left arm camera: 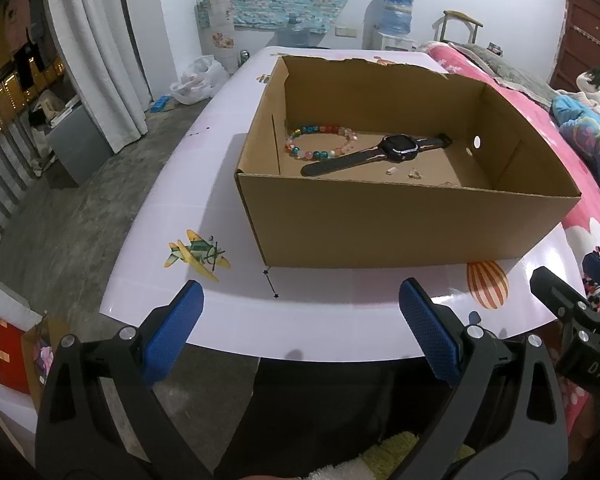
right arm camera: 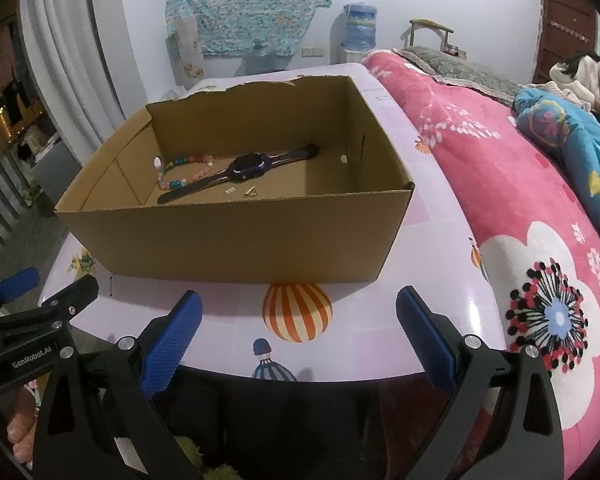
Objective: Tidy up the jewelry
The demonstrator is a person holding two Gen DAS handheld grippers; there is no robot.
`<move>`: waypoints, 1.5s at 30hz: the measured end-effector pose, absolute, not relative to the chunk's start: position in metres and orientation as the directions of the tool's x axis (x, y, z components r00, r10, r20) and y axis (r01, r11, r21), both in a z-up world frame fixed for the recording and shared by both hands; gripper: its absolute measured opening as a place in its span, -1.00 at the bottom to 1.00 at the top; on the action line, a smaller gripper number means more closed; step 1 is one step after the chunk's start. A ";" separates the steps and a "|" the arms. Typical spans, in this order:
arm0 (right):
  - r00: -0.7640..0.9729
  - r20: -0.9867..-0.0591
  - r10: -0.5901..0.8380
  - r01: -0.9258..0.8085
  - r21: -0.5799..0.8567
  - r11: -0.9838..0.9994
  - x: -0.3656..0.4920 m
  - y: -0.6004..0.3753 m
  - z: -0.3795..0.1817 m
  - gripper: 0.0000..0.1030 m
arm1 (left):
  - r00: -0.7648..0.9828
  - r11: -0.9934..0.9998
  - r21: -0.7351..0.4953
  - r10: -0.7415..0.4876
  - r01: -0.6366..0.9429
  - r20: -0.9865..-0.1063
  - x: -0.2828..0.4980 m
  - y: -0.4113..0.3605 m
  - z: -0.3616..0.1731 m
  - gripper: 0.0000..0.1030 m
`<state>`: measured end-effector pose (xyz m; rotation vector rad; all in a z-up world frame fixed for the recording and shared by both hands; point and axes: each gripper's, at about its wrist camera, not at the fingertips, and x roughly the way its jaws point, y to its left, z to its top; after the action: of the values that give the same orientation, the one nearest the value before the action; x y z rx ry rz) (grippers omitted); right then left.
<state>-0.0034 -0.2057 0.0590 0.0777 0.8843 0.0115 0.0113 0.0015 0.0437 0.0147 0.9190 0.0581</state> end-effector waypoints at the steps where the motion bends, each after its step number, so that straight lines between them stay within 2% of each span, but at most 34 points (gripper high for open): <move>1: 0.635 -0.772 0.041 0.024 0.073 0.997 -0.004 -0.206 0.059 0.84 | 0.606 0.998 0.038 0.056 -0.043 -0.794 0.011 0.001 0.044 0.84; 45: 0.635 -0.771 0.040 0.026 0.073 0.997 -0.005 -0.206 0.061 0.84 | 0.598 0.998 0.037 0.055 -0.042 -0.800 0.010 -0.002 0.042 0.84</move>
<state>-0.0052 -0.2058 0.0612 0.0793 0.8826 0.0082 0.0098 -0.0021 0.0419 0.0145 0.9285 0.0563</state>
